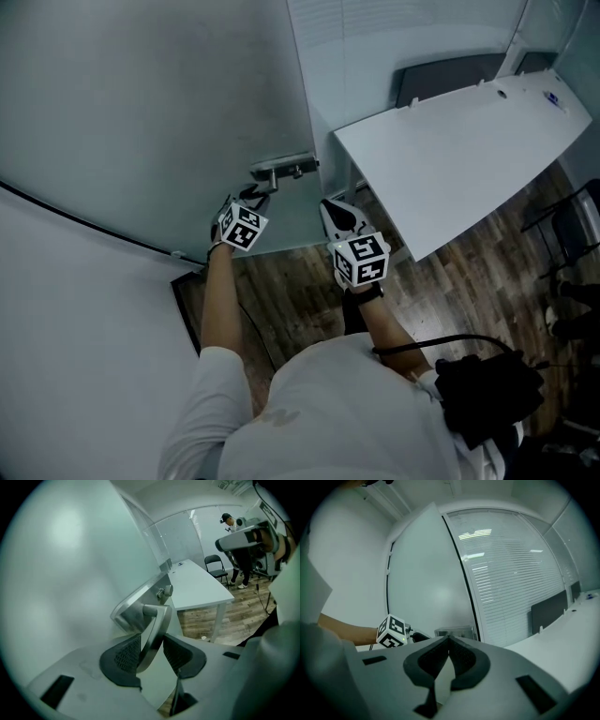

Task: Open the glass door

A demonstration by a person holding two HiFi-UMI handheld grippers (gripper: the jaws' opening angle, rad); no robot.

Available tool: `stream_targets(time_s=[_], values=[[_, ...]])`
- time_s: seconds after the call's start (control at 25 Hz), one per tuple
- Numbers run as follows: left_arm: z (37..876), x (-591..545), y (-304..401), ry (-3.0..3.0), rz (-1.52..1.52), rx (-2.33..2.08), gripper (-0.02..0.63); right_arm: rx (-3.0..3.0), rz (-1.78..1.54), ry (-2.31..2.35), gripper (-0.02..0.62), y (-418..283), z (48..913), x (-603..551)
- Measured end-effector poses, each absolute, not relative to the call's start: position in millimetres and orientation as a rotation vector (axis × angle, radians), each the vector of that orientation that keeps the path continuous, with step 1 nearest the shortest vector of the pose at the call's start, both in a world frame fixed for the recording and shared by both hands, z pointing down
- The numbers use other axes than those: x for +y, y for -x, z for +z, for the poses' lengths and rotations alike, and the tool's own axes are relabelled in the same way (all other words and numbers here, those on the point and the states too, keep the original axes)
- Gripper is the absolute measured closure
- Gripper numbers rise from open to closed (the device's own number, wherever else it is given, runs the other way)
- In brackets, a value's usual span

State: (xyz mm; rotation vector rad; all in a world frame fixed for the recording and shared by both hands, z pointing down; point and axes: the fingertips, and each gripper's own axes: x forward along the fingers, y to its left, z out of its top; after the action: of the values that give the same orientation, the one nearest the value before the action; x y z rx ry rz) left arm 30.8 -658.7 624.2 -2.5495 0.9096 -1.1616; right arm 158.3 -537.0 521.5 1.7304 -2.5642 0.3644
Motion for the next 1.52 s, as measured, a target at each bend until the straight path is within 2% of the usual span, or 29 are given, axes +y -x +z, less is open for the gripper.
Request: stream_targets(time_s=[0.24, 0.88, 1.08, 1.28, 1.52], values=[[623, -628, -27, 2.499, -1.181, 0.909, 0.466, -2.508, 0.403, -1.801, 0.593, -166, 537, -485], [623, -557, -3, 2.321, -1.261, 0.934, 0.465, -2.487, 0.324, -1.793, 0.592, -143, 510, -399], [627, -533, 6, 2.298, -1.254, 0.977, 0.462, -2.546, 0.237, -1.716, 0.593, -146, 495, -406], [628, -509, 14, 2.217, -1.326, 1.018, 0.446, -2.535, 0.198, -1.868, 0.594, -180, 474, -422], [632, -490, 34, 2.129, -1.399, 1.114, 0.44, -2.661, 0.213, -1.698, 0.592, -172, 471, -434]])
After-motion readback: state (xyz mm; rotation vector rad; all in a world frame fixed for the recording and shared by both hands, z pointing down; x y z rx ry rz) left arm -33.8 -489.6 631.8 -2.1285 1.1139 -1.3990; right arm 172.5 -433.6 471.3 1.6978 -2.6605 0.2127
